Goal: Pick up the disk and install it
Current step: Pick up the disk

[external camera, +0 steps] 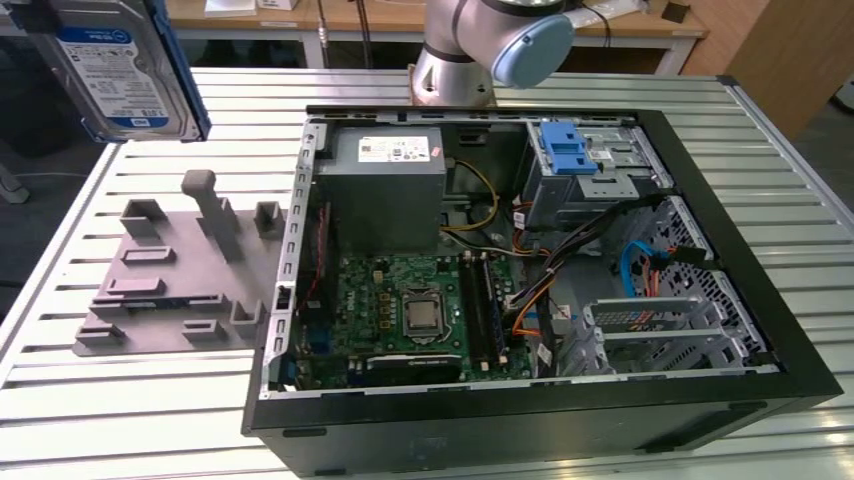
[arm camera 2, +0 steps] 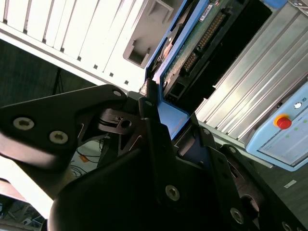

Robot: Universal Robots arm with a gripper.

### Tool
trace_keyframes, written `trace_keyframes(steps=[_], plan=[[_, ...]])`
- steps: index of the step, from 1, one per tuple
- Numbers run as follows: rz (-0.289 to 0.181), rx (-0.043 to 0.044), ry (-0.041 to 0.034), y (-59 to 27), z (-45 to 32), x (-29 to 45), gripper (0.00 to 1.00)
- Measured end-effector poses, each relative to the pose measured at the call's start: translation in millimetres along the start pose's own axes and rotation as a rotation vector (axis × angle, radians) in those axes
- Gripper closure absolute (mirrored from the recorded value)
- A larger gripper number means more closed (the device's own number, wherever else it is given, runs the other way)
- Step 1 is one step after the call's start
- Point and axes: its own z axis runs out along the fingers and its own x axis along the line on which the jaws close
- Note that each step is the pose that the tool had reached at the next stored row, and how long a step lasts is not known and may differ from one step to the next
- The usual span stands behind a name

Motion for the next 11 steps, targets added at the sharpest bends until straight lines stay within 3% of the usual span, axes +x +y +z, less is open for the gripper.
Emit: trace_keyframes(steps=[11], plan=[[0.0,-0.0007,0.0001,-12.2,-0.5,-0.3,0.64]])
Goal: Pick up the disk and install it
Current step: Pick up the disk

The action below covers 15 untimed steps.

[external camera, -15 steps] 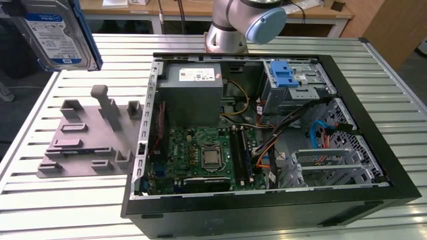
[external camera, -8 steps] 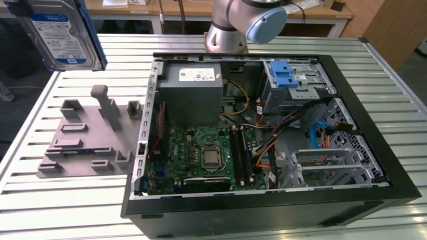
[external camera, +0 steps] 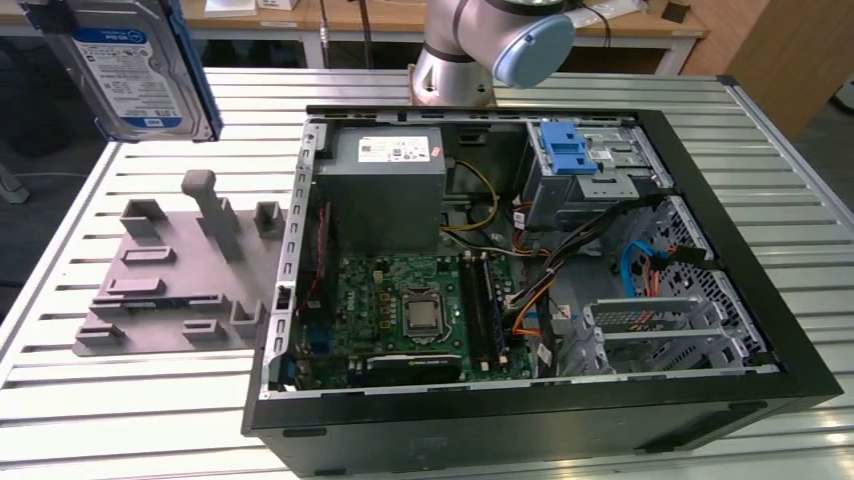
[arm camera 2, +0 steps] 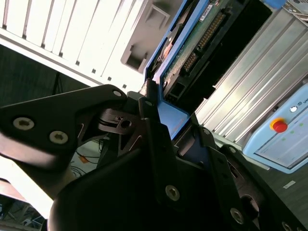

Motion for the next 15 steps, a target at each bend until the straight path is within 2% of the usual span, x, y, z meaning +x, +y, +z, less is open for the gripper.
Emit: trace_keyframes(steps=[11,15], plan=[[0.0,-0.0003,-0.0001,-10.9,-0.3,0.0,0.64],[0.0,-0.0003,-0.0001,-13.8,-0.4,2.8,0.64]])
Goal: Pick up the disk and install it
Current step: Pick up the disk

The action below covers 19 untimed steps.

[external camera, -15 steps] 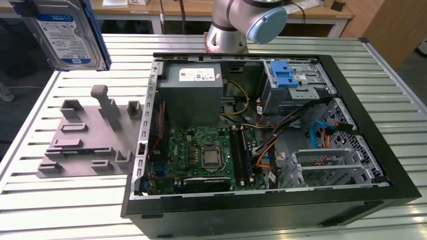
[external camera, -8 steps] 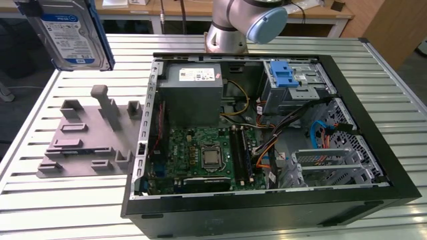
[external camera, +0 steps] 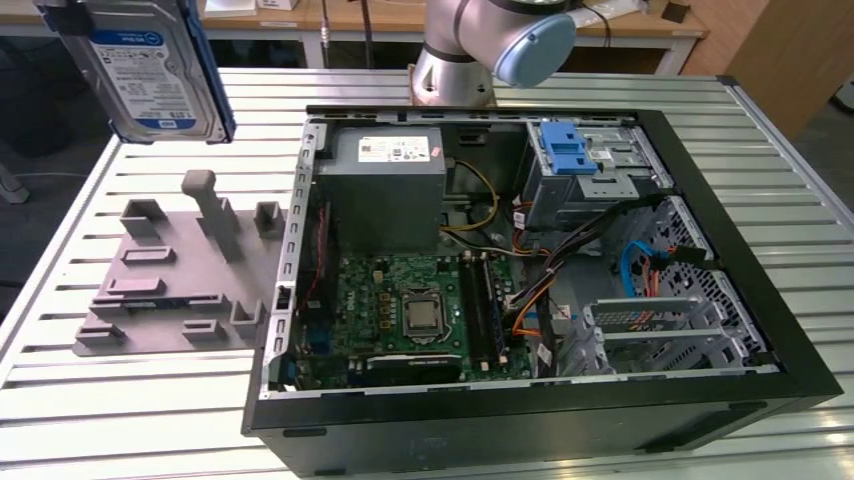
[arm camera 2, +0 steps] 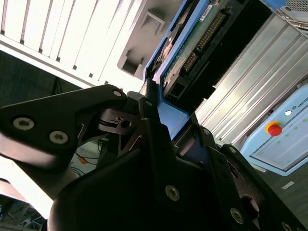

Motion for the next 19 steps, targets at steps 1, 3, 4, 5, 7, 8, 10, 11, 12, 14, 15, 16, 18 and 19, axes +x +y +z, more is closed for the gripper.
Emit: trace_keyframes(steps=[1,3,4,5,7,8,10,11,12,14,15,16,18,19], plan=[[0.0,0.0,0.0,-0.6,0.0,0.5,0.64],[0.0,0.0,0.0,-1.5,0.0,1.7,0.64],[0.0,0.0,0.0,-2.0,-0.1,2.2,0.64],[0.0,0.0,0.0,-2.5,-0.1,2.6,0.64],[0.0,-0.0001,0.0,-3.9,-0.1,3.0,0.64],[0.0,-0.0001,0.0,-4.9,-0.2,3.2,0.64],[0.0,-0.0002,0.0,-7.3,-0.2,3.3,0.64],[0.0,-0.0002,0.0,-8.8,-0.3,3.2,0.64],[0.0,-0.0003,0.0,-10.2,-0.3,3.2,0.64],[0.0,-0.0005,0.0,-12.9,-0.4,3.1,0.64],[0.0,-0.0006,0.0001,-14.3,-0.5,3.1,0.64],[0.0,-0.0006,0.0,-15.8,-0.5,3.1,0.64],[0.0,-0.0008,0.0001,-19.2,-0.6,3.0,0.64],[0.0,-0.0009,0.0001,-21.0,-0.7,3.0,0.64]])
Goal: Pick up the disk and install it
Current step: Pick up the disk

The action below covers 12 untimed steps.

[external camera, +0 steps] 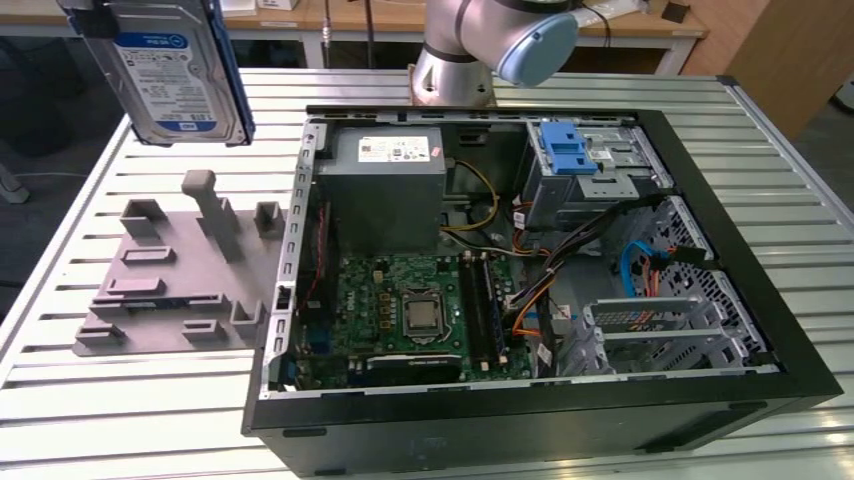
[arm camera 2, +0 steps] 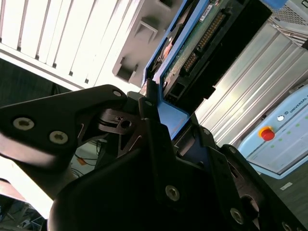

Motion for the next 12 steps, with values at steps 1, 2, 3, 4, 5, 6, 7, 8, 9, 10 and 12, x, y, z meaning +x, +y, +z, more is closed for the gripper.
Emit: trace_keyframes(steps=[1,2,3,4,5,6,7,8,9,10,12], plan=[[0.0,-0.0001,0.0,-2.0,-0.1,0.0,0.64],[0.0,-0.0002,0.0,-3.8,-0.1,-0.1,0.64],[0.0,-0.0002,0.0,-5.2,-0.2,-0.1,0.64],[0.0,-0.0002,0.0,-6.3,-0.2,-0.2,0.64],[0.0,-0.0003,0.0,-7.3,-0.2,-0.2,0.64],[0.0,-0.0004,0.0001,-8.5,-0.3,-0.2,0.64],[0.0,-0.0004,-0.0001,-9.7,-0.3,-0.2,0.64],[0.0,-0.0006,-0.0001,-11.0,-0.3,-0.1,0.64],[0.0,-0.0009,0.0,-12.3,-0.4,0.5,0.64],[0.0,-0.0009,0.0,-13.0,-0.4,1.5,0.64],[0.0,-0.0009,0.0,-14.5,-0.4,4.2,0.64]])
